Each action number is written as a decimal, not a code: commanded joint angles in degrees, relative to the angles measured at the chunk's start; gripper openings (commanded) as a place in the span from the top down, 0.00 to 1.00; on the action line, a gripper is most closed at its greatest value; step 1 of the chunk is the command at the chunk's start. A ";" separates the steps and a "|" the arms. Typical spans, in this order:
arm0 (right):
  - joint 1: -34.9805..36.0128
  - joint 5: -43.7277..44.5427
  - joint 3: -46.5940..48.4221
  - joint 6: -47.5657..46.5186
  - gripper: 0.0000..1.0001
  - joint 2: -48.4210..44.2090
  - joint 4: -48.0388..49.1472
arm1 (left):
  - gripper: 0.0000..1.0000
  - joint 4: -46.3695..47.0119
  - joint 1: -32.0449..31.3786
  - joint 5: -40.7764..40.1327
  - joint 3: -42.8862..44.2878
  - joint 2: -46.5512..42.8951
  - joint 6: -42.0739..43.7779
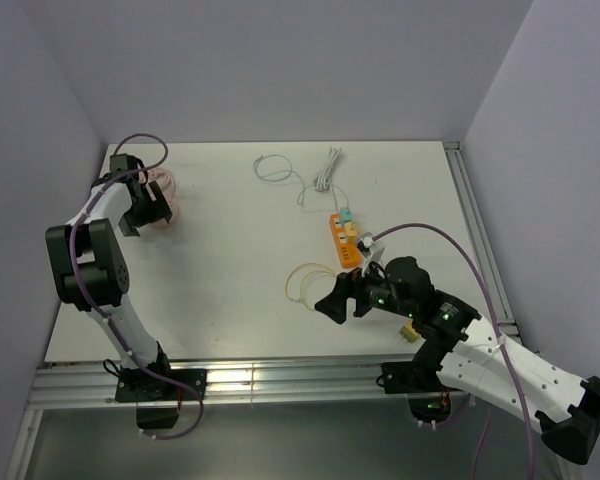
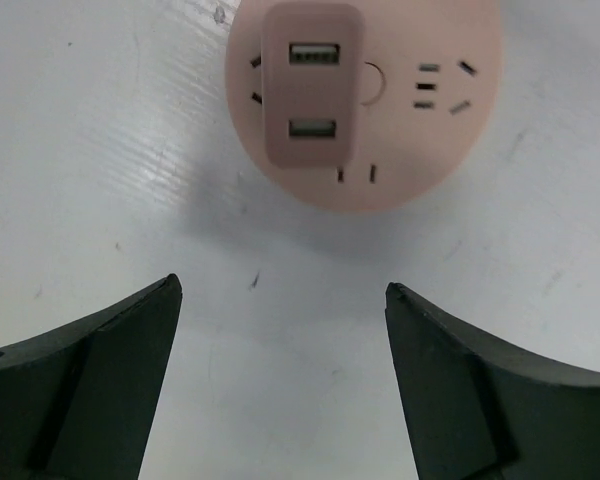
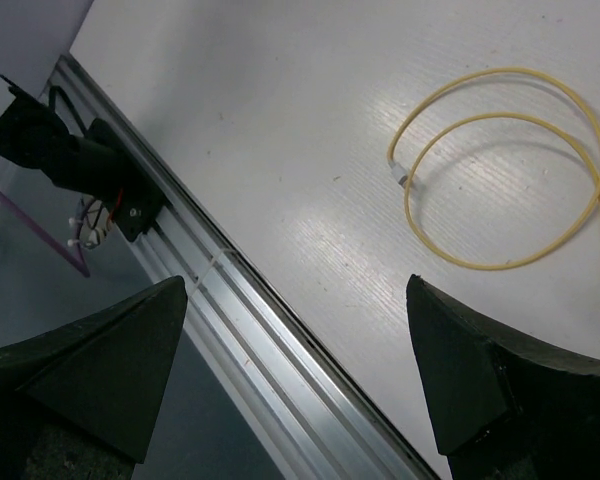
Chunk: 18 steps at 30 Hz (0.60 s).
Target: Insert the plug
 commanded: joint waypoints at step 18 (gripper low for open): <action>-3.80 29.20 10.12 12.08 0.05 6.26 -16.80 | 0.14 12.27 -10.66 11.81 -14.10 -34.56 -2.66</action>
